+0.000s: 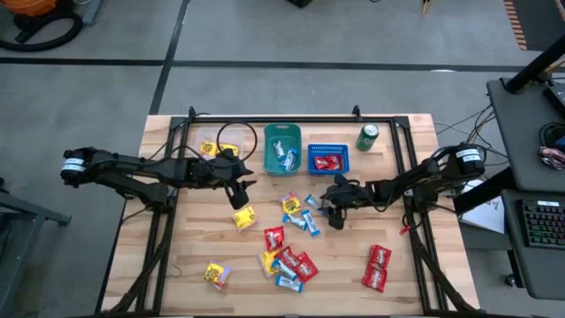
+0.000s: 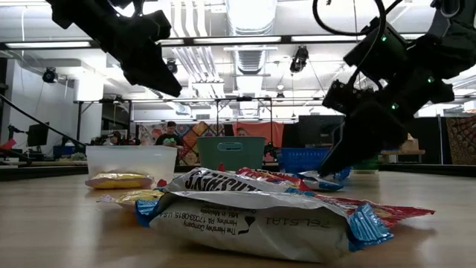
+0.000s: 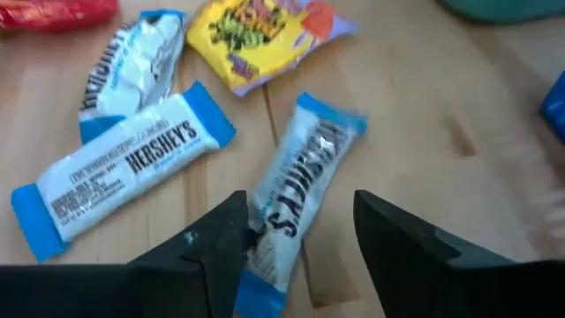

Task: Sort candy
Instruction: Put the white chocolate into the green bin

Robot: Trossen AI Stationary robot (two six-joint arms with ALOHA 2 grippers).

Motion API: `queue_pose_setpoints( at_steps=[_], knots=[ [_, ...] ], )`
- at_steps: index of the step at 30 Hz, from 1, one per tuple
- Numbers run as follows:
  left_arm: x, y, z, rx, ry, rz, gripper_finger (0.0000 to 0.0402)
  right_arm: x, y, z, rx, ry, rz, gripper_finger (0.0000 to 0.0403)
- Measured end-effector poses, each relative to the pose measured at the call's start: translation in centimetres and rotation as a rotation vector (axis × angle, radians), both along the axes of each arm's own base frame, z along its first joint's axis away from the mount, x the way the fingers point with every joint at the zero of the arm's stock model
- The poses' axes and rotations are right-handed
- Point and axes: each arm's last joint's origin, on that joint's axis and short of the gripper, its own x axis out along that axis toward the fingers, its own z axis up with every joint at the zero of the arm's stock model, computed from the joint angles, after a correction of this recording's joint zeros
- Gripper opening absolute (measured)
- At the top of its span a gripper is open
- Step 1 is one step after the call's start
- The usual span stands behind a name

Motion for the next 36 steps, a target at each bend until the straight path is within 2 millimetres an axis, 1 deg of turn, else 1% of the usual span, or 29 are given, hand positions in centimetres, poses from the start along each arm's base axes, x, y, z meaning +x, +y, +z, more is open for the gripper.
queue_pose_setpoints(
  at_steps=[3, 7, 11, 17, 21, 25, 30, 32, 36],
  knots=[
    [0.0, 0.0, 0.0, 0.001, -0.005, 0.000, 0.0137, 0.1, 0.0, -0.5, 0.002, 0.007, -0.004, 0.0198],
    [0.0, 0.0, 0.1, 0.001, -0.007, -0.001, 0.0137, 0.3, 0.0, -1.0, 0.001, 0.018, -0.005, 0.0174],
    [0.0, 0.0, 0.1, 0.001, -0.007, -0.001, 0.0137, 0.3, 0.1, -1.1, 0.003, 0.023, -0.002, 0.0132],
    [0.0, 0.0, 0.1, 0.001, -0.007, -0.001, 0.0137, 0.2, 0.0, -1.1, -0.009, 0.029, 0.002, 0.0055],
    [0.0, 0.0, 0.1, 0.001, -0.006, -0.001, 0.0137, 0.2, 0.0, -1.1, -0.013, 0.030, 0.004, 0.0018],
    [0.0, 0.0, 0.1, 0.001, -0.006, -0.001, 0.0137, 0.2, 0.0, -1.0, -0.018, 0.024, 0.009, 0.0011],
    [0.0, 0.0, 0.0, 0.001, -0.006, -0.001, 0.0137, -0.1, 0.0, -0.1, -0.021, 0.002, 0.015, 0.0009],
    [0.0, 0.0, 0.1, 0.001, -0.006, -0.001, 0.0137, -0.2, 0.0, 0.7, -0.019, -0.024, 0.017, 0.0009],
    [0.0, 0.0, 0.1, 0.005, -0.005, -0.004, 0.0137, 0.3, -0.1, 3.0, -0.027, -0.095, 0.018, 0.0008]
  ],
)
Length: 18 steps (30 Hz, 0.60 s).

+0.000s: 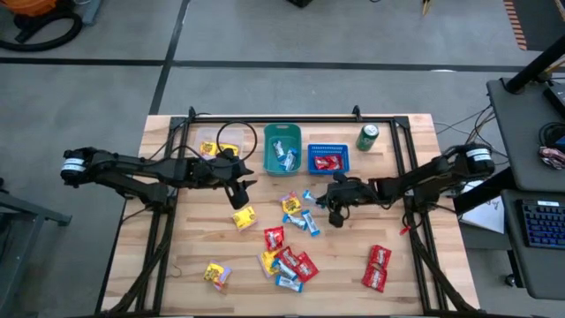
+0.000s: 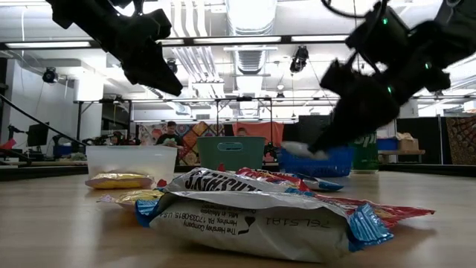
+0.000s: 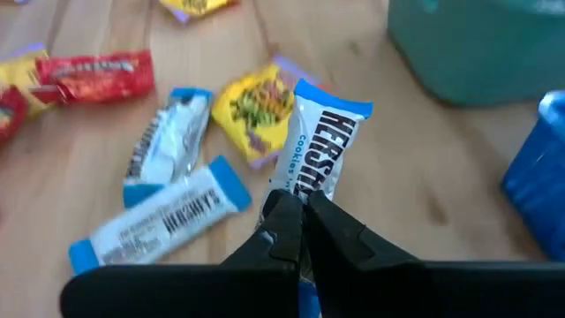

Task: Sort candy
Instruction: Put the white chocolate into the green bin

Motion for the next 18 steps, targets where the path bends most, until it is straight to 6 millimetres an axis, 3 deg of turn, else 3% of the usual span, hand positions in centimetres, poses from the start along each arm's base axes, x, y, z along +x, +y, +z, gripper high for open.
queue_pose_setpoints(
  at_steps=[6, 11, 18],
  knots=[
    [0.0, 0.0, 0.0, 0.008, -0.002, -0.006, 0.0137, 1.9, -1.8, 4.4, -0.054, -0.046, -0.038, 0.0008],
    [0.1, 0.0, 0.1, 0.009, -0.007, -0.006, 0.0137, 4.3, -4.8, 7.7, -0.106, -0.086, -0.112, 0.0008],
    [0.0, 0.0, 0.1, 0.009, -0.005, -0.006, 0.0137, 6.9, -10.6, 8.9, -0.141, -0.081, -0.263, 0.0008]
  ],
)
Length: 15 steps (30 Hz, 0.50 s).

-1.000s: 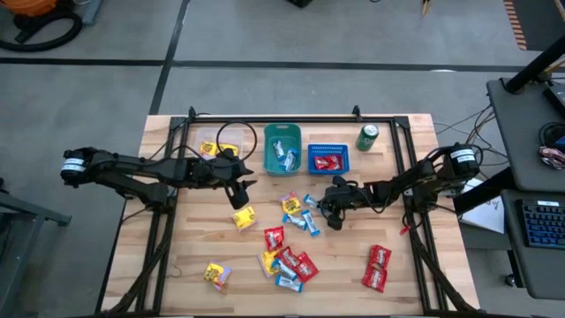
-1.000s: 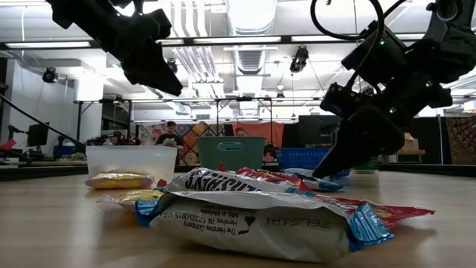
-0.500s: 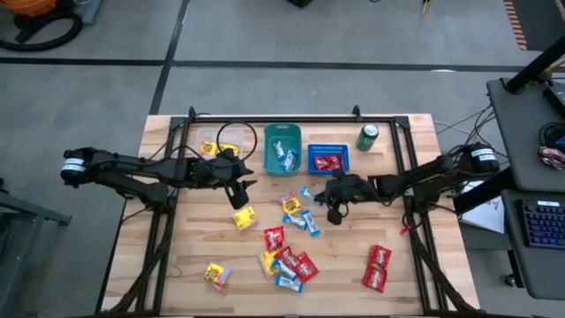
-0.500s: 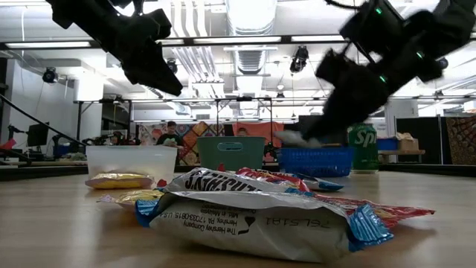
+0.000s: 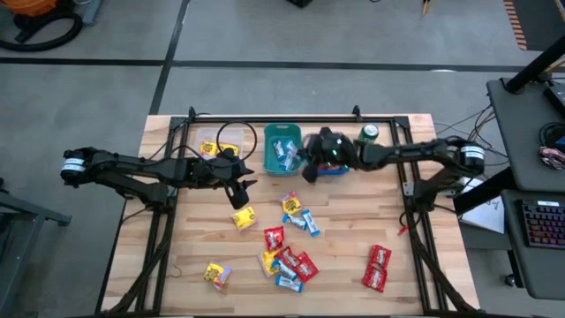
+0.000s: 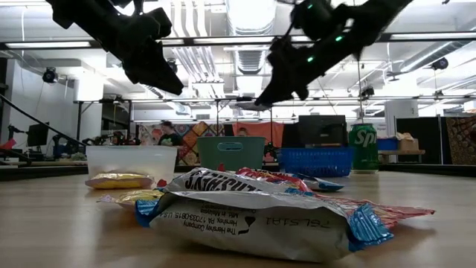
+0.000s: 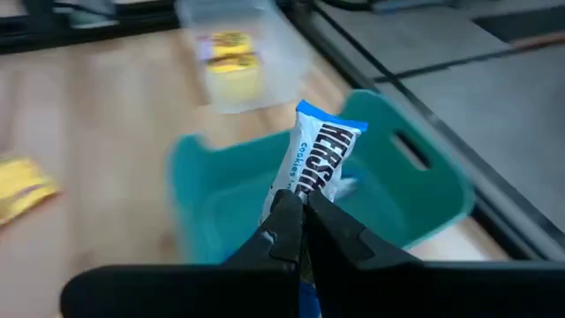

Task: Sort candy
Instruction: Put the white chocolate into the green bin

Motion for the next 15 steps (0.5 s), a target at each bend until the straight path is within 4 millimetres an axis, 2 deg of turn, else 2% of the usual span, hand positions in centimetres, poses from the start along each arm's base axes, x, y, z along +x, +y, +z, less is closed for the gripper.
queue_pose_setpoints(
  at_steps=[6, 15],
  knots=[
    [0.0, 0.0, 0.0, 0.000, 0.003, 0.000, 0.0137, 1.9, -3.9, -1.7, 0.028, 0.052, -0.059, 0.0010],
    [-0.2, 0.0, -0.2, -0.011, 0.024, 0.008, 0.0137, 4.8, -6.0, -2.9, 0.062, 0.120, -0.033, 0.0069]
  ],
)
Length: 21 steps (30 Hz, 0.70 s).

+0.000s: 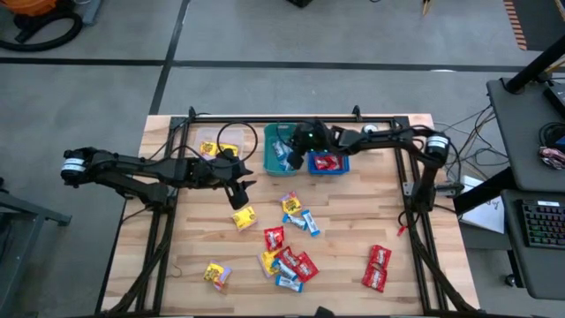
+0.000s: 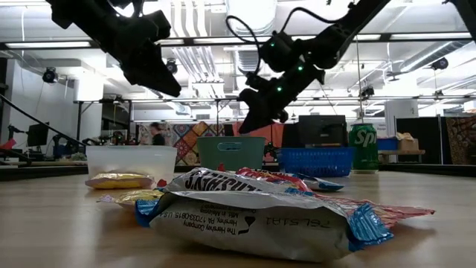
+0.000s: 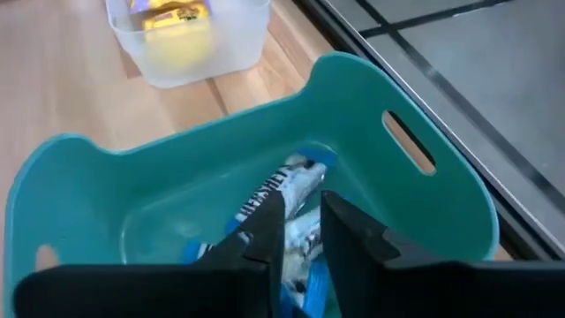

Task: Sort candy
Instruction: Put the white chocolate into the green bin, then put the yellow candy into the transparent bin

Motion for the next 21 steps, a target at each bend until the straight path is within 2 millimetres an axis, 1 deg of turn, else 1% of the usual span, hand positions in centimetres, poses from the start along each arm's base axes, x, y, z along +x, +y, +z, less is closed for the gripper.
queue_pose_setpoints(
  at_steps=[3, 6, 13, 17, 21],
  knots=[
    [-0.1, 0.0, -0.2, -0.016, 0.016, 0.011, 0.0137, 0.5, -0.2, 0.3, -0.003, 0.022, 0.008, 0.0086],
    [-0.5, 0.0, -0.6, -0.047, 0.064, 0.035, 0.0137, 0.6, -0.2, 0.7, -0.011, 0.036, 0.018, 0.0098],
    [-1.4, -0.4, -1.5, -0.225, 0.161, 0.058, 0.0137, -0.5, 0.5, 3.1, -0.021, 0.029, 0.035, 0.0098],
    [-1.7, -1.5, -2.2, -0.278, 0.205, -0.002, 0.0137, -1.2, 1.5, 4.3, -0.018, 0.048, 0.055, 0.0100],
    [-2.1, -3.3, -3.0, -0.287, 0.226, -0.065, 0.0137, -1.8, 2.7, 5.1, -0.013, 0.063, 0.083, 0.0102]
  ],
)
